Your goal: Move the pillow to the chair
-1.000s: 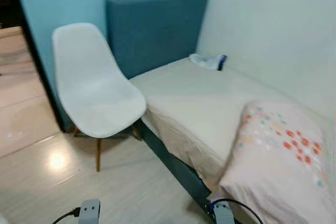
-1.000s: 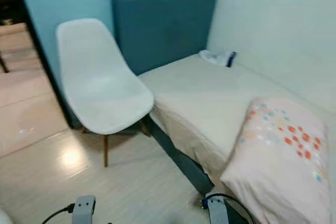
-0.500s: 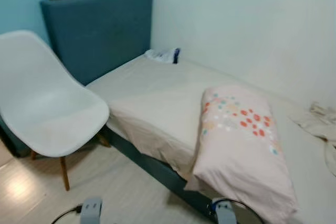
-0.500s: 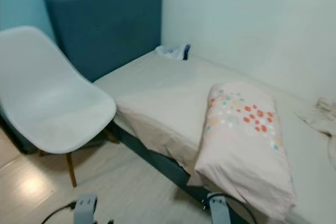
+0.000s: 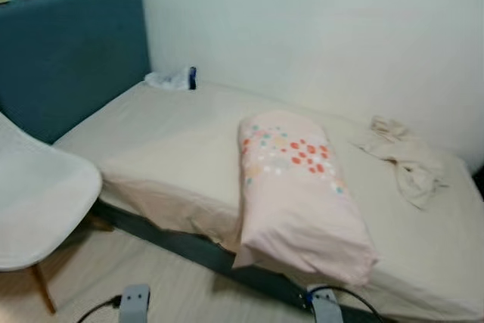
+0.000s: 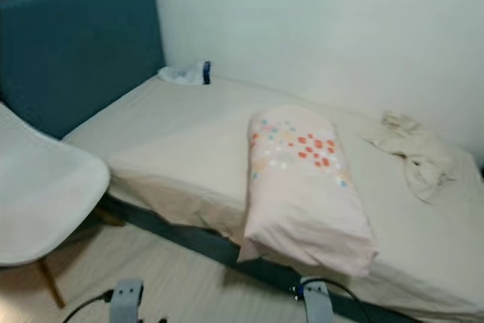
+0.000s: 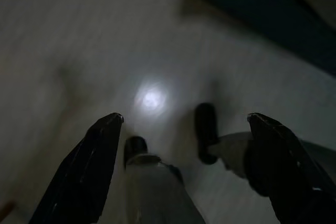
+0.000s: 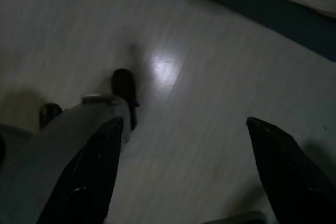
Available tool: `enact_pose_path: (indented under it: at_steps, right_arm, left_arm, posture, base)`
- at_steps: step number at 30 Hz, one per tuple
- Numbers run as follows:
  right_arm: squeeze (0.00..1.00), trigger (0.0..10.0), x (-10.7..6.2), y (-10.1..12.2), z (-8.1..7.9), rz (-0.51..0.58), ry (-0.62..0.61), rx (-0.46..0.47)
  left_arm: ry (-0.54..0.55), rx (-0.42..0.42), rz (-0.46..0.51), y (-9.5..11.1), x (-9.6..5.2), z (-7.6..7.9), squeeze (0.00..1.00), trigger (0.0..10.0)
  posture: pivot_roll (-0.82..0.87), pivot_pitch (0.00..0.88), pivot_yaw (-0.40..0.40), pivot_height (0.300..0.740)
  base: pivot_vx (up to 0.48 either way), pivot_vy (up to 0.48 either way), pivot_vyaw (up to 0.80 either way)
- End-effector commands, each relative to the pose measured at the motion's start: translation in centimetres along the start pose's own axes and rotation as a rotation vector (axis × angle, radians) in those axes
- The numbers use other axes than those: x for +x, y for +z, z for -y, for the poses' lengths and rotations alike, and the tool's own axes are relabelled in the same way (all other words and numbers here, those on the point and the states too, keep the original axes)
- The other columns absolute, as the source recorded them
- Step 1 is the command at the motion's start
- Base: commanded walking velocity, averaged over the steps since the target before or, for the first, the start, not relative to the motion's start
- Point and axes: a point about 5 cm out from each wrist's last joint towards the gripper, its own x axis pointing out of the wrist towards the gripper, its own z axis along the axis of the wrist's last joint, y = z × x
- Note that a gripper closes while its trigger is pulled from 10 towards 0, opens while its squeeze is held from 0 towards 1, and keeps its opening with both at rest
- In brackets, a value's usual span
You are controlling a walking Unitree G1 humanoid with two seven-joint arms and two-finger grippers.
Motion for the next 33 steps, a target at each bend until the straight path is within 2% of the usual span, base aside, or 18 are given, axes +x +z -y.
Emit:
enact_pose_path:
  at_steps: [1,13,18,23,25,28,33]
  right_arm:
    - [0.00,10.0,0.0,-0.2,-0.3,-0.005,0.007,-0.005]
    - [0.00,10.0,0.0,-0.2,-0.2,-0.005,0.005,-0.009]
    - [0.00,10.0,0.0,0.2,-0.4,0.030,0.025,0.034]
    - [0.00,10.0,0.0,1.2,-0.5,0.082,0.040,0.071]
    - [0.00,10.0,0.0,1.7,-0.5,0.106,0.042,0.093]
    - [0.00,10.0,-0.1,3.8,-0.3,0.184,0.039,0.171]
    - [0.00,10.0,-0.1,4.8,-0.5,0.209,0.043,0.172]
  left_arm:
    - [0.005,0.012,-0.023,-0.4,-0.1,-0.2,0.00,10.0]
    - [0.018,0.029,-0.023,-0.5,-0.1,-0.3,0.00,10.0]
    - [0.025,0.046,-0.017,-0.4,-0.1,-0.3,0.00,10.0]
    - [0.037,0.048,0.000,-0.1,-0.1,-0.4,0.00,10.0]
    - [0.032,0.049,0.010,0.2,0.0,-0.4,0.00,10.0]
    - [0.010,0.048,0.081,2.2,0.4,0.0,0.00,10.0]
    - [-0.003,0.053,0.094,2.8,0.6,0.4,0.00,10.0]
  posture:
    - [0.15,0.000,-0.079,0.740]
    - [0.15,0.000,-0.077,0.740]
    - [0.14,0.000,-0.076,0.740]
    - [0.14,0.000,-0.076,0.740]
    - [0.14,0.000,-0.073,0.740]
    - [0.14,0.000,-0.071,0.740]
    - [0.14,0.000,-0.070,0.740]
  base:
    - [0.000,0.000,-0.75]
    - [0.000,0.000,-0.75]
    - [0.000,0.000,-0.75]
    - [0.000,0.000,-0.75]
    - [0.000,0.000,0.00]
    - [0.000,0.000,0.00]
    - [0.000,0.000,0.00]
